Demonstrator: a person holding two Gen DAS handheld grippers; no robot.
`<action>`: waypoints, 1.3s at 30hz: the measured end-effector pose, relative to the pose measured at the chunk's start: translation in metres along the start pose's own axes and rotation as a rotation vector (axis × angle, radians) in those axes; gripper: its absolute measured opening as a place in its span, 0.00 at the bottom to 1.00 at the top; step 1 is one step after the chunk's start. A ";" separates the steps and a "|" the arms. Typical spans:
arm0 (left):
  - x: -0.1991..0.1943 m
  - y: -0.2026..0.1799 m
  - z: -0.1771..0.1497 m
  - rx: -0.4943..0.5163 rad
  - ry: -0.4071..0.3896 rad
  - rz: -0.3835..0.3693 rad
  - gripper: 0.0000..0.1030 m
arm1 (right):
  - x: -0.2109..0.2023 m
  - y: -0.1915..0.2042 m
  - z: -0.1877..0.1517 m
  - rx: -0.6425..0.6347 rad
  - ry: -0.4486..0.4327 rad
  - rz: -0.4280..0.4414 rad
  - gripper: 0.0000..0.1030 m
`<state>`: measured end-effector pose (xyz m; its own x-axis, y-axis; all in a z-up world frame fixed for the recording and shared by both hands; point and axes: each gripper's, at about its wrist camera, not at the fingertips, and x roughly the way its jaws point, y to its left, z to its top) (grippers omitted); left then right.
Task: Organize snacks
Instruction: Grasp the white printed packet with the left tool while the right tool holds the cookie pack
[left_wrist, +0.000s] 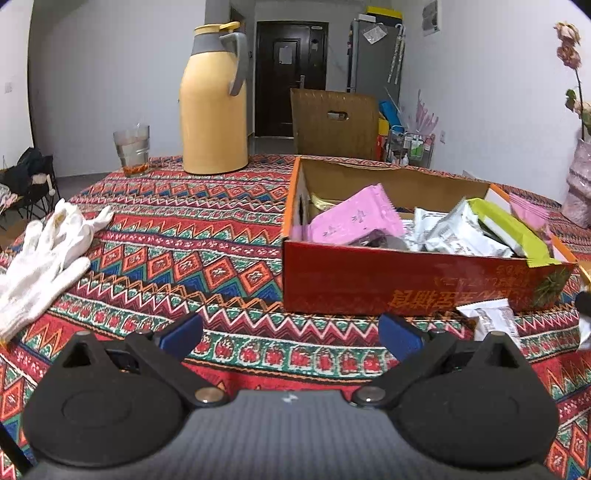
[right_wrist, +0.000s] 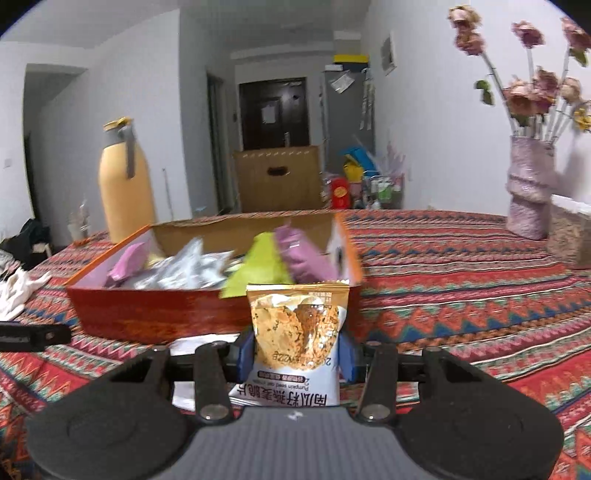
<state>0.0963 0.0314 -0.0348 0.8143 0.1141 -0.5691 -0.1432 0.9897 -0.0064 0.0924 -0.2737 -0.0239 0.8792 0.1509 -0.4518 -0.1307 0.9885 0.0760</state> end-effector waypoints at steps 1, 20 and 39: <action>-0.002 -0.002 0.001 0.002 0.002 -0.004 1.00 | 0.000 -0.008 0.000 0.005 -0.007 -0.011 0.43; -0.002 -0.091 0.013 0.078 0.078 -0.061 1.00 | 0.003 -0.039 -0.013 0.085 -0.044 0.030 0.43; 0.027 -0.141 0.004 0.127 0.172 -0.092 1.00 | 0.004 -0.039 -0.018 0.099 -0.040 0.004 0.43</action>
<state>0.1412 -0.1050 -0.0458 0.7114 0.0168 -0.7026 0.0084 0.9994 0.0323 0.0930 -0.3118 -0.0451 0.8968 0.1520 -0.4156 -0.0896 0.9821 0.1659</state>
